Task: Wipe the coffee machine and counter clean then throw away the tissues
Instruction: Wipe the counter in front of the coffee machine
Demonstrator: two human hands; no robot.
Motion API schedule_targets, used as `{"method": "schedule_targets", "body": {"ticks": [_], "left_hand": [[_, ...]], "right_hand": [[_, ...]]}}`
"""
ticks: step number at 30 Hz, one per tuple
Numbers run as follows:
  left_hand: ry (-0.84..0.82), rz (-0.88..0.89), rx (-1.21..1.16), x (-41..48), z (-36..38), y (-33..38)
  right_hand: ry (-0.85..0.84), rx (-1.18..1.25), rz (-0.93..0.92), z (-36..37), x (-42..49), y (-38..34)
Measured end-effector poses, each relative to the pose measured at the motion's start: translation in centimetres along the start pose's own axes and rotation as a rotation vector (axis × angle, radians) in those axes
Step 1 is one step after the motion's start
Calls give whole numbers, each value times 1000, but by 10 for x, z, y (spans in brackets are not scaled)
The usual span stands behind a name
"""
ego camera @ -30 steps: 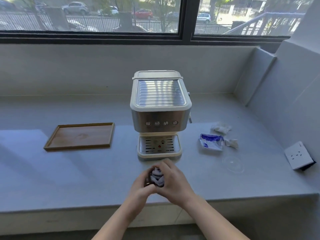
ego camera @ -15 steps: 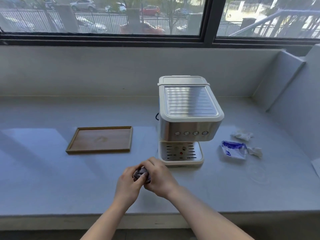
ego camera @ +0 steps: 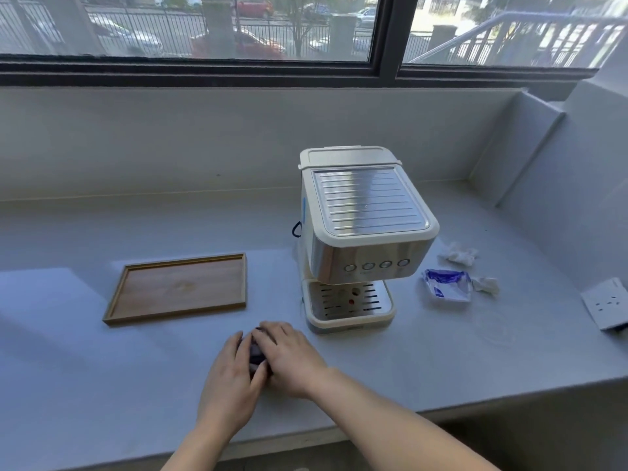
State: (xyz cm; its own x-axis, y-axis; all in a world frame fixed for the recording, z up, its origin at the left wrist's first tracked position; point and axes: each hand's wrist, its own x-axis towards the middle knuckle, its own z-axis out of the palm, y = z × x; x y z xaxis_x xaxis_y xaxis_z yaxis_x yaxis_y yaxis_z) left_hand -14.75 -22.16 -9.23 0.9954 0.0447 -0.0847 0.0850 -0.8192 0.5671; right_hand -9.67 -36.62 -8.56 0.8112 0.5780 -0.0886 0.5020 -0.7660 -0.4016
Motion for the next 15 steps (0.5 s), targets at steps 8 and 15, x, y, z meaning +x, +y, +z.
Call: {"method": "schedule_targets", "body": {"ticks": [8, 15], "left_hand": [[-32, 22, 160, 5, -8, 7], [4, 158, 254, 11, -16, 30]], "right_hand": [[8, 93, 63, -15, -11, 4], [81, 101, 104, -35, -27, 12]]}}
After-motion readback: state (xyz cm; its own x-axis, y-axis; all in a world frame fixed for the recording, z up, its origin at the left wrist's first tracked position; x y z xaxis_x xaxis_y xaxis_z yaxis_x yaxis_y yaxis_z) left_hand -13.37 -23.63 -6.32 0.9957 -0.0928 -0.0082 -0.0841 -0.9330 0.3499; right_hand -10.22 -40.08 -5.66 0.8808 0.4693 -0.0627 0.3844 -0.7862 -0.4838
